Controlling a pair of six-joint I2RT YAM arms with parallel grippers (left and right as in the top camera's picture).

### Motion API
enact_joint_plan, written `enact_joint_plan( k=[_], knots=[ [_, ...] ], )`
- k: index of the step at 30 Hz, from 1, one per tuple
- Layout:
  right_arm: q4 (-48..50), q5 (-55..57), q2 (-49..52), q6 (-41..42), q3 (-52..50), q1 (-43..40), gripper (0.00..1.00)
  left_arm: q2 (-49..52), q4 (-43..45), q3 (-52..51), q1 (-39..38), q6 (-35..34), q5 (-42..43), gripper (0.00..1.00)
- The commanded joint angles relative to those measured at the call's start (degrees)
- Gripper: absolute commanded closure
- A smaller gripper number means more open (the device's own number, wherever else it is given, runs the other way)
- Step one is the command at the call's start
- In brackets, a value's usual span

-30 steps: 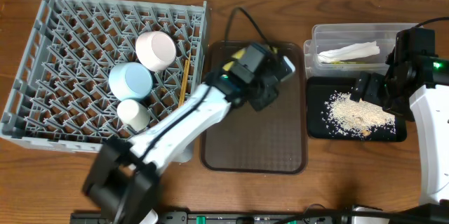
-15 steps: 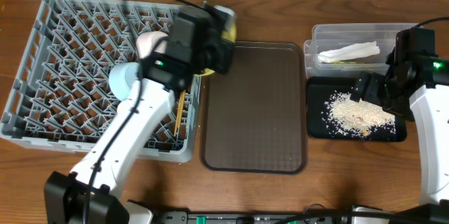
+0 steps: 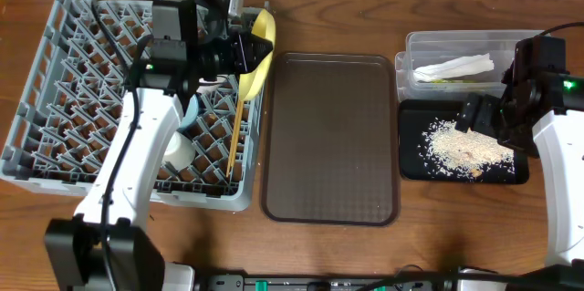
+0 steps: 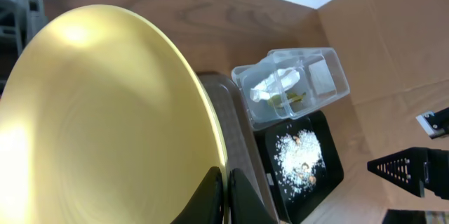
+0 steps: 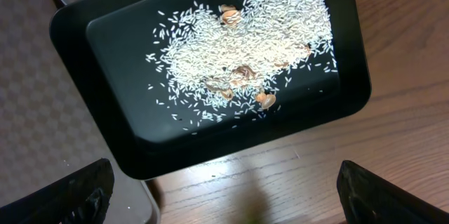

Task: Sort waste into correct bins and load items into the dishwasher
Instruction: 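Lift the yellow plate and carry it over the gray rack, then stand the yellow plate upright in the rack and open left gripper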

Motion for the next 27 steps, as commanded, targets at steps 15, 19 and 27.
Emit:
enact_joint_plan(
  k=[15,19,27],
  knots=[
    [3.1,-6.34,-0.92,0.92,1.03,-0.33,0.01,-2.91,-1.14,-0.07,5.73,2.93,-11.28,0.19],
    [11.67,-15.13,-0.9,-3.19,1.03,1.64,0.01,-6.21,-17.27,-0.07,4.42,3.17,-30.6,0.18],
    [19.3,-13.51,3.17,-13.81,1.03,8.57,0.01,-5.92,-39.65,-0.07,4.42,3.17,-40.17,0.18]
  ],
)
